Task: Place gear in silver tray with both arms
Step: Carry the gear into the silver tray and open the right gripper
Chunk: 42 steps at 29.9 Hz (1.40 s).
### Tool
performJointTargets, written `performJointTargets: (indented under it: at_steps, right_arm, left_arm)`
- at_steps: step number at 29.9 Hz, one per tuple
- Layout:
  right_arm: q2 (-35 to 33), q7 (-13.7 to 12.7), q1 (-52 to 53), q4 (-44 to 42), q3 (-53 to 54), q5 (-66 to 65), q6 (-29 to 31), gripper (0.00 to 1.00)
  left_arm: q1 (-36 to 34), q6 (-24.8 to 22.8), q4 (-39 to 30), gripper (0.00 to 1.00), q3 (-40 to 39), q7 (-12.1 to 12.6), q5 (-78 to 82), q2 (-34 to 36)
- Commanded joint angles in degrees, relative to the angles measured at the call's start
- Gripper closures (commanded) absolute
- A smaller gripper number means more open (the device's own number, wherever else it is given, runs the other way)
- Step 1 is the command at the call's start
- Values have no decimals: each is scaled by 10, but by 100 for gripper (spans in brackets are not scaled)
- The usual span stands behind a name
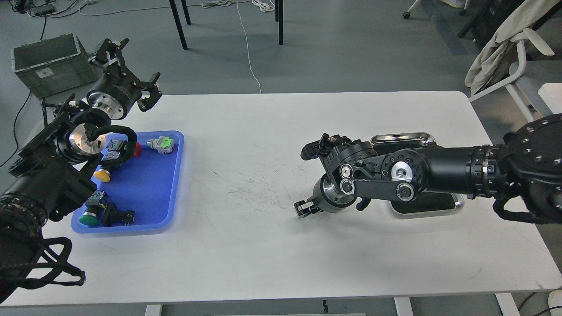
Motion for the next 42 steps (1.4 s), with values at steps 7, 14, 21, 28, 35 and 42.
performJointTargets:
  at_steps: [7, 14, 21, 28, 35, 42]
  right_arm:
    - [-22, 3, 4, 2, 1, -4, 8, 98]
    - [-69, 6, 42, 17, 7, -5, 8, 98]
    - [-181, 26, 111, 66, 1, -40, 8, 98]
    - [-270, 78, 51, 101, -11, -322, 8, 99]
    - [-289, 100, -18, 76, -11, -436, 8, 99]
    - [-282, 104, -34, 61, -11, -501, 0, 98]
  left_arm:
    - [4, 1, 0, 2, 0, 0, 0, 3]
    - [3, 3, 0, 2, 0, 1, 1, 1]
    - [3, 2, 0, 2, 0, 0, 1, 3]
    - [0, 3, 0, 2, 0, 0, 1, 0]
    - [-3, 3, 0, 2, 0, 0, 1, 0]
    - [-3, 3, 0, 2, -1, 0, 1, 1]
